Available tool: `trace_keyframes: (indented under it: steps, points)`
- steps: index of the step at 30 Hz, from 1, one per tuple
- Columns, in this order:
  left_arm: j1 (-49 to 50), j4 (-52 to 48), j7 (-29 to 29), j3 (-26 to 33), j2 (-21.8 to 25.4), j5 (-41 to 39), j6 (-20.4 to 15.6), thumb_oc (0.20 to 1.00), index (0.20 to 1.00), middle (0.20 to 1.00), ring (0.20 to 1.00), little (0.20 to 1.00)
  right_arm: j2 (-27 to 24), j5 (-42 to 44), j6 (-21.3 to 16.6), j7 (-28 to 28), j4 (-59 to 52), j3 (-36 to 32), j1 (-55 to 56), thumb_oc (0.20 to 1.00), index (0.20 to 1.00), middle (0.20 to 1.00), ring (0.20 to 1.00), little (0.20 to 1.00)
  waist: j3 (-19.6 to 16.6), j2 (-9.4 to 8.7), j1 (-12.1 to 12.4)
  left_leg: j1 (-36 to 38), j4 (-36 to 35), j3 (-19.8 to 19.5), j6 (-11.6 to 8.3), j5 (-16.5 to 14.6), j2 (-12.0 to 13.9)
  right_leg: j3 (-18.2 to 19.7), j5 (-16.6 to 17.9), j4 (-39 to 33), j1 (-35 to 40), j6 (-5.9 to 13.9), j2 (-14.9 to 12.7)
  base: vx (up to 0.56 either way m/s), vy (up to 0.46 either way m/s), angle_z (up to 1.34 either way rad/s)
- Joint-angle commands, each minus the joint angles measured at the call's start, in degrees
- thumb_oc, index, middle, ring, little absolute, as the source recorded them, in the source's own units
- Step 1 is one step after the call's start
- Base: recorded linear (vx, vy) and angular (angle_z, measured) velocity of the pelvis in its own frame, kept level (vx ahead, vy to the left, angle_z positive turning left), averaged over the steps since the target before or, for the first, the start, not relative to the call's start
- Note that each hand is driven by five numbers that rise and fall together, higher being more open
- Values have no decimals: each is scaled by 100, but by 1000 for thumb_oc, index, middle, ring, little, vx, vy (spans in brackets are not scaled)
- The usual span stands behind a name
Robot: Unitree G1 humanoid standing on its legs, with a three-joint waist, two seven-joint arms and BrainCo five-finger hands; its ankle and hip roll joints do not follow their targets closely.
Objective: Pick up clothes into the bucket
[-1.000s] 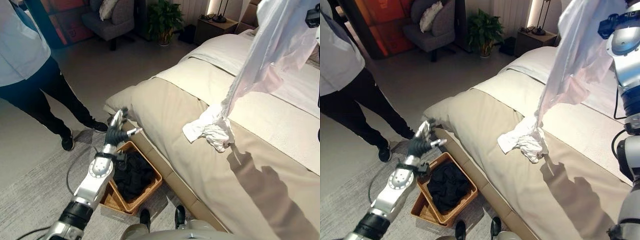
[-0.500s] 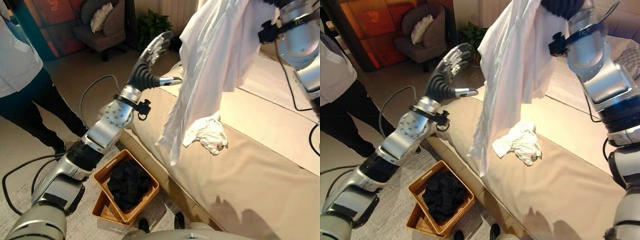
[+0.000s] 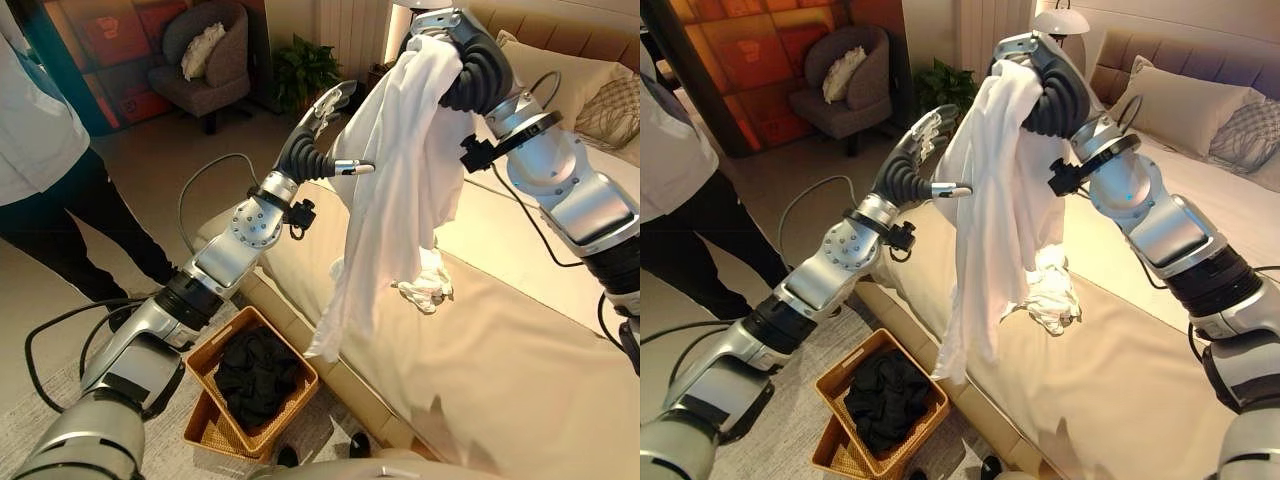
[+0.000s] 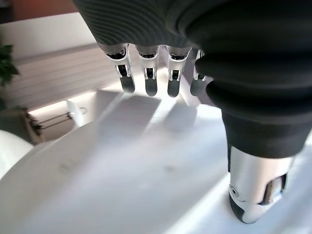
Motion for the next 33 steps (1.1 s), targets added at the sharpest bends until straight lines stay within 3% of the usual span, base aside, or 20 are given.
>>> trace_keyframes:
  steps: [1, 15, 21, 24, 26, 33]
  points:
    - [-646, 645, 242, -112, -331, 350, -84, 1000, 1000, 1000, 1000, 1000, 274, 293, -311, -14, -198, -457, -106, 200, 200, 200, 200, 200, -355, -240, 113, 81, 275, -59, -94, -532, 109, 21, -276, 499, 9, 666, -646, 0, 0, 0]
    - [-1143, 1076, -260, -869, -879, -39, 113, 1000, 1000, 1000, 1000, 1000, 815, 423, -290, 121, -571, -382, -37, 200, 200, 200, 200, 200, -287, -174, 76, 48, 324, -62, -41, -537, 67, 80, -234, 524, -45, 682, -671, 0, 0, 0]
    - [-1355, 828, -953, -1436, -905, -1397, 157, 1000, 1000, 1000, 1000, 1000, 929, 618, -279, 203, -626, -257, -65, 200, 200, 200, 200, 200, -301, -117, 33, 102, 326, -70, -44, -593, 74, 93, -272, 528, -9, 689, -655, 13, 2, -1]
    - [-1855, 410, -1586, -2166, -295, -2506, 291, 1000, 1000, 1000, 1000, 1000, 854, 788, -320, 324, -691, -94, -115, 200, 200, 200, 200, 200, -351, -90, -7, 112, 314, -53, -64, -584, 75, 101, -247, 490, 9, 706, -651, 0, 0, 0]
    - [-1967, 335, -1748, -2325, 21, -2823, 310, 1000, 1000, 1000, 1000, 1000, 774, 873, -370, 366, -685, -58, -72, 200, 200, 200, 200, 200, -379, -81, -14, 121, 307, -42, -78, -578, 85, 94, -237, 473, 23, 713, -651, 0, 0, 0]
    - [-1734, 356, -2182, -2135, 803, -3704, 443, 1000, 1000, 1000, 1000, 1000, 517, 996, -439, 525, -708, -130, 148, 200, 200, 200, 200, 200, -436, -98, -45, 143, 251, 8, -114, -555, 93, 79, -208, 427, 34, 733, -652, 0, 0, 0]
